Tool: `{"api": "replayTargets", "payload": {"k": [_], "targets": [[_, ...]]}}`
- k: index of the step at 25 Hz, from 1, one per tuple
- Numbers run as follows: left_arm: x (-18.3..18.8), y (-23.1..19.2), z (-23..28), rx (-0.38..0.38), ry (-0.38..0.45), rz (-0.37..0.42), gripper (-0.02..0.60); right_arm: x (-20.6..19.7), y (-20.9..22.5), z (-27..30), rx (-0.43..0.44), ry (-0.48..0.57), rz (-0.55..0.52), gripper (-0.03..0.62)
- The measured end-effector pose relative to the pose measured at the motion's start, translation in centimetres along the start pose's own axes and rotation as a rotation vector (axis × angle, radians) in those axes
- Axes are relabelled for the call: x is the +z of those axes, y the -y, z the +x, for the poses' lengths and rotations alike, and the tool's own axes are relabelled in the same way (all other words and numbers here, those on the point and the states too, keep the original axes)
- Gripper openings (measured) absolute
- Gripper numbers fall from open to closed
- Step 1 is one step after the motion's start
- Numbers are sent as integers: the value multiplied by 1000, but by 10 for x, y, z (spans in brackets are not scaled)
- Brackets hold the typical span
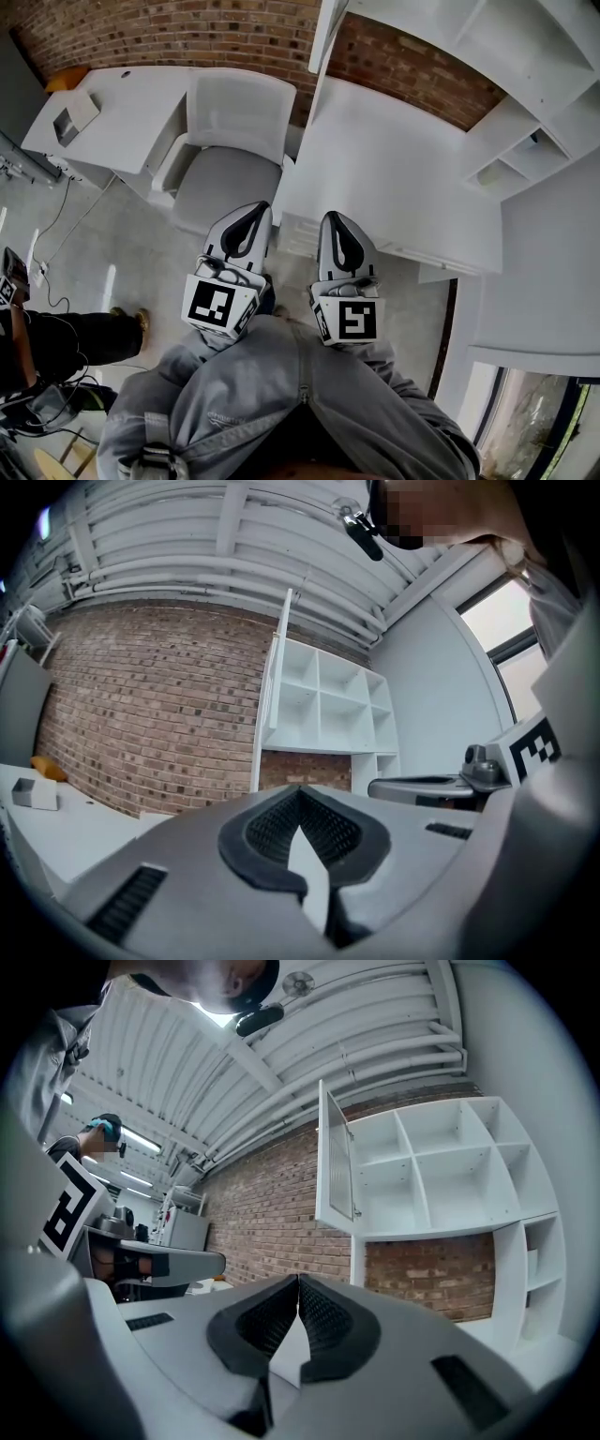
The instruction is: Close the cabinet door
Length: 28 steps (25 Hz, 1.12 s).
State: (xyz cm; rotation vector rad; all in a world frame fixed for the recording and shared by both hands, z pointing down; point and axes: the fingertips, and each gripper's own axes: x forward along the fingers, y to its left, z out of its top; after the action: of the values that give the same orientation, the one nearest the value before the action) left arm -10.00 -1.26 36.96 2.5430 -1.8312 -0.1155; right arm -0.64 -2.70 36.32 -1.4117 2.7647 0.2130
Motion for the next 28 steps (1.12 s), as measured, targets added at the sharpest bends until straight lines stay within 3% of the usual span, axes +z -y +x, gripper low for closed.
{"api": "replayTargets", "payload": {"k": [18,28], "targets": [[7,-47,85,-103,15,2,6,-8,31,84,-78,-6,-4,26],[12,-72,136,-205,23,-3,6,-9,49,133,-164,-13,-14,26]]}}
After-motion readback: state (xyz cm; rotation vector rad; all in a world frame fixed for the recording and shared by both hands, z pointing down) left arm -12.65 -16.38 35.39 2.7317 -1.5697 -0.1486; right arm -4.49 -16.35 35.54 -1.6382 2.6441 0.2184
